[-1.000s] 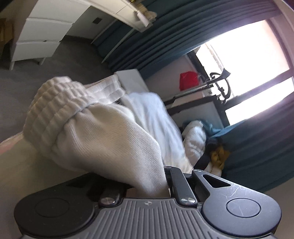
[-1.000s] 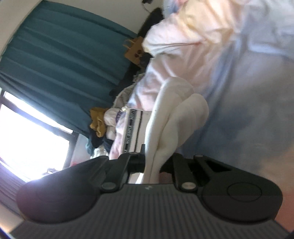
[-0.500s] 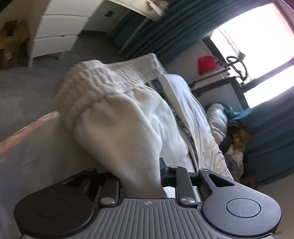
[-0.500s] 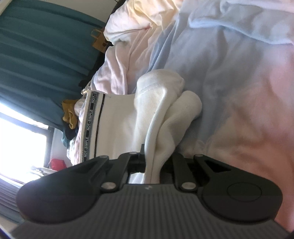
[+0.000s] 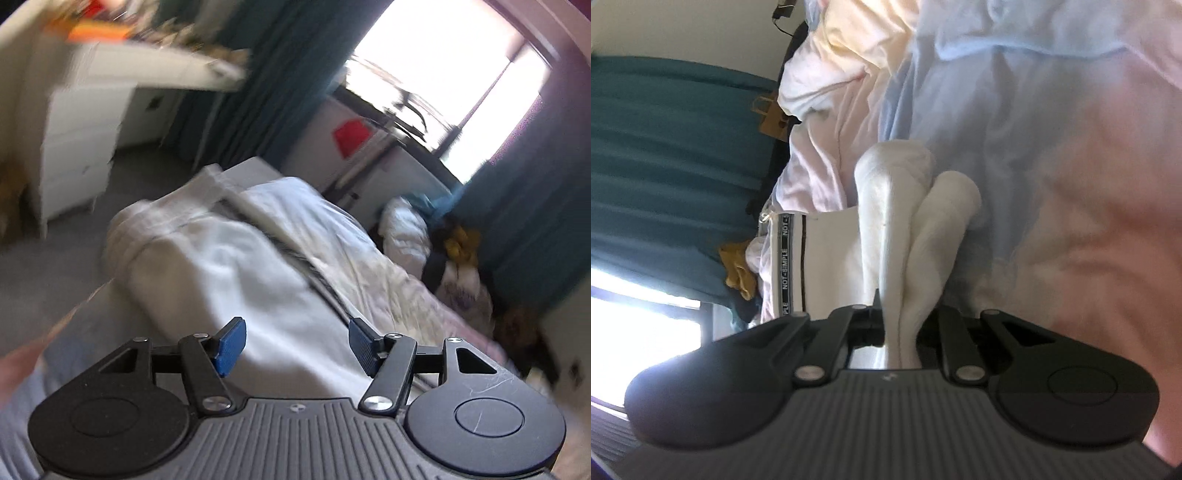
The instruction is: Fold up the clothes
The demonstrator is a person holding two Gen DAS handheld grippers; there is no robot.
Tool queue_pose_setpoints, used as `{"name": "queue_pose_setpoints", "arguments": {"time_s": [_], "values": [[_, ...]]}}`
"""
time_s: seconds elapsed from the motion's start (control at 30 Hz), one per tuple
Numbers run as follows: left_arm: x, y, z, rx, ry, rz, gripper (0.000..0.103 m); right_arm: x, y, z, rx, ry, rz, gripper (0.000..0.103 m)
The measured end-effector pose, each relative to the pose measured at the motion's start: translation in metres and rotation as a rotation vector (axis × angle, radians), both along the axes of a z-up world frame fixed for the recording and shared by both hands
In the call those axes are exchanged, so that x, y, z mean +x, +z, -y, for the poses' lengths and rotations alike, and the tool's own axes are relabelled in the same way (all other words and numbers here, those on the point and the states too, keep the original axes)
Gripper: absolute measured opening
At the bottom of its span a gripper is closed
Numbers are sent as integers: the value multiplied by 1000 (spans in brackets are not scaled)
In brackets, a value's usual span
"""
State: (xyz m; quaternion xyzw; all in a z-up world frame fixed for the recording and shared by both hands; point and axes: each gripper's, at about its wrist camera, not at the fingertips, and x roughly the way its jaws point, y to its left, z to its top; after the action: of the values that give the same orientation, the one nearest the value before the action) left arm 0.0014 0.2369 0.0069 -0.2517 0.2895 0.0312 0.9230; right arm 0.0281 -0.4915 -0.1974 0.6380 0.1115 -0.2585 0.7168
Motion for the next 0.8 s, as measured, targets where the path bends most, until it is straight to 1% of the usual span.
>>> {"name": "queue_pose_setpoints", "arguments": {"time_s": [0.07, 0.1, 0.2, 0.27, 0.37, 0.43, 0.53, 0.67, 0.73, 0.8], "values": [[11, 6, 25, 63, -48, -1, 66, 2, 4, -1, -22, 5, -10, 12], [18, 6, 36, 72, -66, 0, 66, 3, 5, -1, -25, 6, -5, 12], [38, -2, 68, 53, -111, 8, 66, 4, 10, -1, -51, 16, 13, 12], [58, -13, 93, 61, -153, 11, 66, 8, 17, -2, -88, 26, 34, 12], [86, -38, 130, 107, -221, -16, 65, 14, 33, -5, -185, 60, 63, 12], [99, -53, 149, 140, -265, -31, 65, 15, 37, -7, -207, 66, 68, 12], [114, -73, 166, 187, -303, -55, 65, 14, 24, -1, -130, 53, 71, 12], [123, -93, 165, 204, -306, -71, 65, 11, 8, 12, -14, 63, 91, 12], [127, -102, 161, 198, -300, -83, 65, 11, 10, 16, -22, 105, 84, 13], [126, -102, 163, 239, -291, -76, 64, 13, 9, 21, -18, 140, 84, 14]]}}
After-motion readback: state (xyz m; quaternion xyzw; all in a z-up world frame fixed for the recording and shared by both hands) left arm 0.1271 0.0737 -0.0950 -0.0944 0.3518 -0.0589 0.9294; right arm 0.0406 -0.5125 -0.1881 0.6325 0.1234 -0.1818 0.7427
